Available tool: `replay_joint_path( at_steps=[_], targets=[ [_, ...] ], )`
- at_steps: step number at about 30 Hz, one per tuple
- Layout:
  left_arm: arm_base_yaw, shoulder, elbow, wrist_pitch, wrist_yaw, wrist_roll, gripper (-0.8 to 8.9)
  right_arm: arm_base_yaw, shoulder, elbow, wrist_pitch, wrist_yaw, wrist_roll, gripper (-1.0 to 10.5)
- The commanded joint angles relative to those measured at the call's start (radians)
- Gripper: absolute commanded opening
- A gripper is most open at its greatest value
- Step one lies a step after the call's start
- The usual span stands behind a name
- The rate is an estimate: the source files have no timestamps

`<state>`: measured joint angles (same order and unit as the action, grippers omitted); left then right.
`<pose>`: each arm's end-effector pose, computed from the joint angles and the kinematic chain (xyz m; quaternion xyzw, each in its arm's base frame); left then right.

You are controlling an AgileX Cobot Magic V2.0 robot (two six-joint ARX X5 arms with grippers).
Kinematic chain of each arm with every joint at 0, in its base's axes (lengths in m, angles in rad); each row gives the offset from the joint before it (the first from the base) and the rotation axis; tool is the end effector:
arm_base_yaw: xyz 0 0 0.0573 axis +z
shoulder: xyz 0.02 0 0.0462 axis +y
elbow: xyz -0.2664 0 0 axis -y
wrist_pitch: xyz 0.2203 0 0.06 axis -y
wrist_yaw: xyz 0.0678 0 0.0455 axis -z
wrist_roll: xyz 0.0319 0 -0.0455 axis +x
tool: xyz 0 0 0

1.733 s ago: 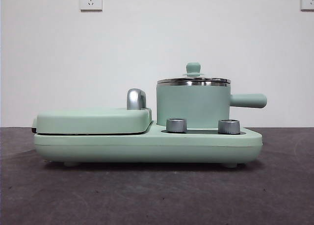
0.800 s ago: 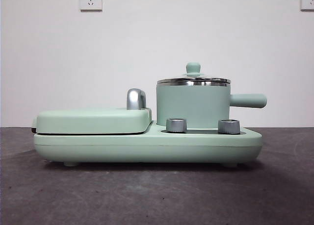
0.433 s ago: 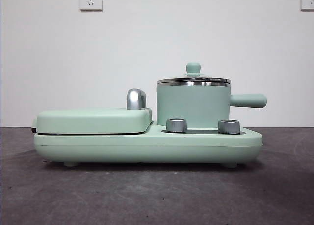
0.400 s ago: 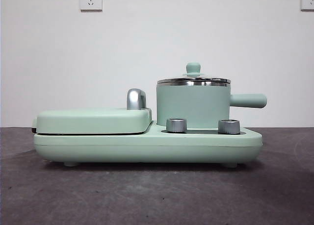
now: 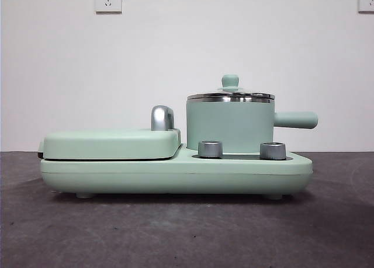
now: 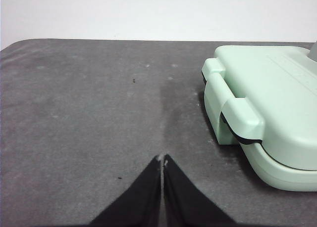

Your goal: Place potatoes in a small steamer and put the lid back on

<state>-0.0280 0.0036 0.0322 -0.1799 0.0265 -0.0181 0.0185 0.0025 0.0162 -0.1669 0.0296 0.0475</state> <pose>0.0706 -0.0028 0.1557 -0.0090 0.0758 -0.0265 0.9967 0.0716 0.0004 0.1520 0.0218 0.0763 -0.0073 0.9968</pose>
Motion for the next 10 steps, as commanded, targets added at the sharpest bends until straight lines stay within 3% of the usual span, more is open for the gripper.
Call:
replay_joint_path(
  at_steps=[1,10],
  targets=[
    [0.002,0.0,-0.019,-0.007,-0.004,0.006,0.05,-0.002,0.001,-0.005,0.01,0.004,-0.01,0.2],
    [0.002,0.0,-0.019,-0.007,-0.004,0.006,0.05,-0.002,0.001,-0.004,0.01,0.004,-0.01,0.2]
  ],
)
